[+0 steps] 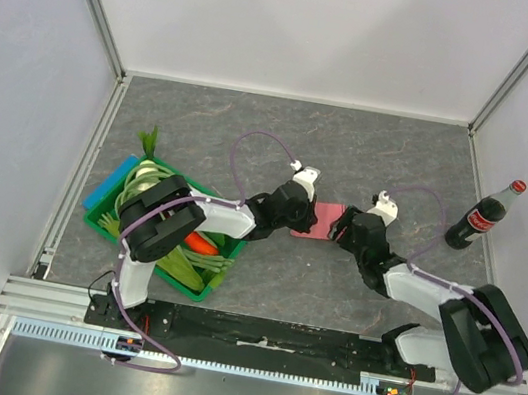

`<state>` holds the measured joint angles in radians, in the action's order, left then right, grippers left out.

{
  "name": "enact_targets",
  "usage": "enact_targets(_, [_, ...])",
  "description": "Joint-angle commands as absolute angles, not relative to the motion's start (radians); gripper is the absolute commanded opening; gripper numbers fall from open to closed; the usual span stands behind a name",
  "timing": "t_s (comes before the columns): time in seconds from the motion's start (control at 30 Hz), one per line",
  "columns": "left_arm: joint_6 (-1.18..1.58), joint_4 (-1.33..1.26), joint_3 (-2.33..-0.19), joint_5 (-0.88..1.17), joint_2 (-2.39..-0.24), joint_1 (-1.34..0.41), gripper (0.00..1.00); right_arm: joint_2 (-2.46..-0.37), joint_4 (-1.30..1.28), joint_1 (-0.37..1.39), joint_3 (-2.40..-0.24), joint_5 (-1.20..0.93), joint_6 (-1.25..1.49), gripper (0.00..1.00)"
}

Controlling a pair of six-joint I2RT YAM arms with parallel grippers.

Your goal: Fold the paper box

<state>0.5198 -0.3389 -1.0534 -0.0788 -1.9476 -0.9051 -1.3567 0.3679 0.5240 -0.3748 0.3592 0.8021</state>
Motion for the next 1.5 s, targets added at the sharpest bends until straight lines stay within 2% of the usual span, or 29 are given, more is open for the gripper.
enact_targets(0.0, [0.512, -0.248, -0.988, -0.106, -1.994, -0.904, 0.02, -1.232, 0.204, 0.462, -0.454, 0.279, 0.688, 0.71])
enact_targets(0.07, [0.5, -0.25, -0.98, -0.098, -1.957, -0.904, 0.03, -1.23, 0.161, 0.437, -0.489, 0.207, 0.651, 0.72])
enact_targets(0.17, [0.476, -0.249, -0.977, -0.066, -1.899, -0.902, 0.1, -1.232, 0.152, 0.426, -0.506, 0.163, 0.611, 0.72])
enact_targets(0.27, [0.465, -0.239, -0.991, -0.017, -1.823, -0.896, 0.24, -1.255, 0.219, 0.414, -0.474, 0.103, 0.603, 0.66])
enact_targets(0.3, [0.466, -0.239, -0.996, -0.005, -1.804, -0.893, 0.32, -1.264, 0.222, 0.413, -0.468, 0.101, 0.603, 0.64])
enact_targets(0.4, [0.468, -0.238, -0.989, 0.046, -1.721, -0.876, 0.44, -1.293, 0.25, 0.413, -0.446, 0.091, 0.591, 0.6])
enact_targets(0.57, [0.489, -0.218, -0.922, 0.109, -1.623, -0.807, 0.5, -1.333, 0.311, 0.413, -0.407, 0.064, 0.581, 0.59])
enact_targets(0.8, [0.502, -0.221, -0.836, 0.149, -1.574, -0.742, 0.49, -1.318, 0.248, 0.413, -0.397, 0.11, 0.624, 0.52])
enact_targets(0.93, [0.505, -0.219, -0.868, 0.15, -1.684, -0.732, 0.51, -1.385, 0.287, 0.413, -0.402, 0.097, 0.641, 0.48])
enact_targets(1.0, [0.511, -0.225, -0.89, 0.158, -1.719, -0.72, 0.52, -1.41, 0.298, 0.411, -0.408, 0.104, 0.644, 0.41])
enact_targets(1.1, [0.546, -0.284, -0.882, 0.233, -1.769, -0.689, 0.52, -1.425, 0.307, 0.41, -0.402, 0.114, 0.653, 0.38])
enact_targets(1.3, [0.581, -0.347, -0.856, 0.267, -1.818, -0.678, 0.46, -1.408, 0.307, 0.399, -0.373, 0.12, 0.704, 0.28])
enact_targets(1.47, [0.555, -0.285, -0.891, 0.229, -1.841, -0.677, 0.39, -1.384, 0.245, 0.391, -0.411, 0.097, 0.698, 0.27])
